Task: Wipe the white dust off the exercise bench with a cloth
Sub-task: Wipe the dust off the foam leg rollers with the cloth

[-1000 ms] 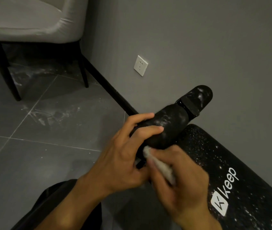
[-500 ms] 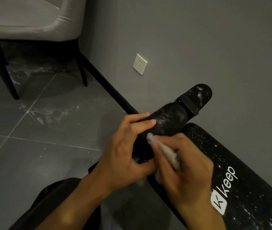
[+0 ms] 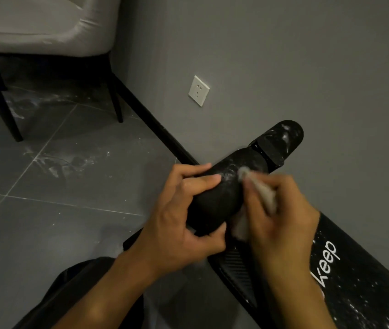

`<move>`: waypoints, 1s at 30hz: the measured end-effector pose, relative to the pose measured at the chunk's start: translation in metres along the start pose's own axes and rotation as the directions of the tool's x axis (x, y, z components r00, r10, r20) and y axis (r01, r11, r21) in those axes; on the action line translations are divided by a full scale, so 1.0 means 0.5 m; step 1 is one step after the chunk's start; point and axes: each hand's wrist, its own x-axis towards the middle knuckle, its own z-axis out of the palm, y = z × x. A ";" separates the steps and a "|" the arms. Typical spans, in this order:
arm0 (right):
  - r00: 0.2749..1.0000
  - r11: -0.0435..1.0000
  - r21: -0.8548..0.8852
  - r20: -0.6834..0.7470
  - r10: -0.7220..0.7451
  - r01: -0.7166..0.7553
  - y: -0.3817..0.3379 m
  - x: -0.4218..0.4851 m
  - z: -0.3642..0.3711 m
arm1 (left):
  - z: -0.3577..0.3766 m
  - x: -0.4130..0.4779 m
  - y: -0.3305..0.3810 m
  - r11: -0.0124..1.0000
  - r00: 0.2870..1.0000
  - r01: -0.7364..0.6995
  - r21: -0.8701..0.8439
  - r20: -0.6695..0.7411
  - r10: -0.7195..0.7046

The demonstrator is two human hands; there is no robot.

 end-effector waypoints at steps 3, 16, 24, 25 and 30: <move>0.973 0.973 -0.005 -0.042 0.229 -0.229 0.019 0.040 -0.003 | 0.000 0.000 0.001 1.000 1.000 -0.004 0.015 0.003 0.004; 0.961 0.966 0.056 -0.105 0.255 -0.251 0.018 0.029 0.006 | -0.001 0.002 -0.001 1.000 1.000 0.007 0.008 0.010 -0.007; 0.997 0.989 0.132 0.055 0.059 -0.065 -0.037 -0.021 0.003 | -0.020 0.011 0.000 0.993 0.992 -0.075 0.087 0.105 0.066; 0.994 0.987 0.122 0.033 0.103 -0.107 -0.028 -0.012 -0.001 | -0.020 0.012 0.000 0.993 0.992 -0.075 0.092 0.109 0.065; 0.963 0.962 0.041 0.006 0.271 -0.271 -0.012 0.025 -0.012 | -0.016 0.010 -0.003 0.989 0.993 -0.084 0.120 0.092 0.073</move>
